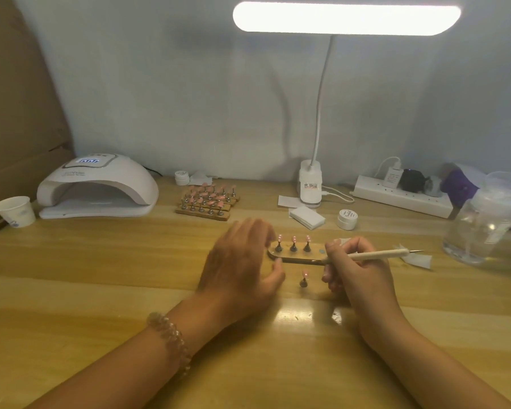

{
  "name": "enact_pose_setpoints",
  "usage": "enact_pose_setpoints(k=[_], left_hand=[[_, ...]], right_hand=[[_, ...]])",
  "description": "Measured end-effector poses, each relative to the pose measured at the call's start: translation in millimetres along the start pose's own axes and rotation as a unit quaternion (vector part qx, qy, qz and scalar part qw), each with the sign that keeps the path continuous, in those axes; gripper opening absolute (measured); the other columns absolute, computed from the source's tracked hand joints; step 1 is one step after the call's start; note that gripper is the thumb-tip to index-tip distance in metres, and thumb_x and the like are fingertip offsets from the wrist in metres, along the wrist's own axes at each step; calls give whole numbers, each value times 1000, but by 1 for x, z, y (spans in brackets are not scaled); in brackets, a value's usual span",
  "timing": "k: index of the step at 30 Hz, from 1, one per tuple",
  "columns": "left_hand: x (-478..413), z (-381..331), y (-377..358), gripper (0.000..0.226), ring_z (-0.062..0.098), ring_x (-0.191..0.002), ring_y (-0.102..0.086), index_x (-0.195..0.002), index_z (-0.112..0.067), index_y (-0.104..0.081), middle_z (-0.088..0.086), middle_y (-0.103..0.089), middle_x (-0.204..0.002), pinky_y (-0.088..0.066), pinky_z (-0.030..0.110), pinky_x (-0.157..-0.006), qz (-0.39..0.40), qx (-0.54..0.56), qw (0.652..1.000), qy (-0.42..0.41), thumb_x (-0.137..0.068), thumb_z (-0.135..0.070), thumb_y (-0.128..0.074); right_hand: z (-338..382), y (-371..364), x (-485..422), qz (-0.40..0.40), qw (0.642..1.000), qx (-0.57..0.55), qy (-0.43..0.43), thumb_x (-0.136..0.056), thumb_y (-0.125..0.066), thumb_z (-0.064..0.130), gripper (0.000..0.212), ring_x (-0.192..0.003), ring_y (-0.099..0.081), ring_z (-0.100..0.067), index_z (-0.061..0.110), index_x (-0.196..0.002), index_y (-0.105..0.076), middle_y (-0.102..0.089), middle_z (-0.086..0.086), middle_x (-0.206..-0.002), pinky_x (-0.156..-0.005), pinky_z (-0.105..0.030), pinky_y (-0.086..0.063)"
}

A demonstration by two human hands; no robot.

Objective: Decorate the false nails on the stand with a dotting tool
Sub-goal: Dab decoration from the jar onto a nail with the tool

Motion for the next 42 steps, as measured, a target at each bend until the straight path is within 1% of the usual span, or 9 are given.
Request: enact_pose_setpoints(k=[2, 4, 6, 12, 17, 23, 29, 35, 42], left_hand=[[3, -12, -7, 23, 6, -78, -48, -93, -34, -46, -15, -51, -87, -36, 16, -61, 73, 70, 994, 29, -80, -40, -64], [6, -15, -17, 20, 3, -85, -53, -92, -39, -48, -17, -55, -91, -45, 21, -68, 121, 120, 984, 50, -81, -45, -63], [6, -15, -21, 15, -1, -89, -55, -92, -40, -53, -18, -57, -95, -47, 24, -73, 139, 149, 978, 54, -84, -44, -65], [4, -9, -24, 9, -11, -72, -48, -84, -39, -59, -25, -55, -83, -31, 20, -59, 136, 186, 972, 51, -86, -38, -68], [4, -6, -25, 11, 0, -68, -53, -83, -40, -58, -34, -57, -83, -34, 23, -57, 127, 205, 969, 51, -86, -36, -68], [4, -5, -25, 11, -6, -67, -51, -84, -40, -61, -38, -54, -86, -31, 19, -56, 128, 203, 970, 45, -85, -33, -69], [4, -4, -26, 6, -3, -66, -51, -85, -35, -63, -37, -54, -86, -33, 21, -57, 126, 204, 970, 38, -85, -34, -69], [4, -4, -25, 10, -8, -69, -51, -83, -38, -62, -42, -52, -87, -30, 17, -56, 127, 204, 970, 33, -86, -33, -70], [4, -4, -26, 6, -8, -69, -50, -85, -35, -64, -39, -53, -87, -31, 20, -57, 126, 204, 970, 33, -86, -32, -70]], right_hand=[[0, 0, 0, -9, 1000, -5, -9, -92, -63, 7, 24, -38, -49, -9, 8, -72, -48, -57, -5, -46, -38, -18, -40], [1, -1, 0, -11, 1000, -10, -15, -89, -61, 2, 24, -37, -48, -9, 8, -71, -46, -55, -6, -45, -37, -18, -38], [2, -2, 0, -5, 1000, -12, -17, -87, -60, 0, 22, -36, -47, -9, 7, -71, -46, -55, -6, -44, -36, -18, -38], [1, -5, 0, 7, 1000, 6, -15, -86, -61, 3, 25, -36, -48, -11, 8, -67, -45, -59, -11, -46, -37, -19, -39], [-4, -6, -2, 16, 999, 35, -12, -83, -61, 4, 22, -39, -51, -14, 6, -68, -45, -58, -11, -45, -39, -22, -40], [-4, -6, -2, 24, 999, 38, -12, -82, -62, 3, 23, -38, -51, -13, -3, -72, -42, -60, -13, -46, -38, -21, -41], [-3, -7, -2, 28, 999, 46, -11, -80, -62, 2, 23, -40, -53, -15, 7, -66, -44, -60, -13, -46, -39, -22, -42], [-5, -7, -2, 28, 998, 47, -10, -80, -62, 1, 25, -40, -53, -16, 9, -65, -43, -60, -14, -47, -39, -21, -42], [-4, -7, -1, 24, 998, 60, -8, -80, -62, 3, 24, -41, -53, -17, 7, -66, -44, -61, -14, -48, -40, -26, -41]])
Point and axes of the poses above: each hand's wrist, its own x-axis away from the middle knuckle, its own y-axis out of the back of the hand, z = x × y, the point moved 2 cm from there along -x, towards the middle knuckle
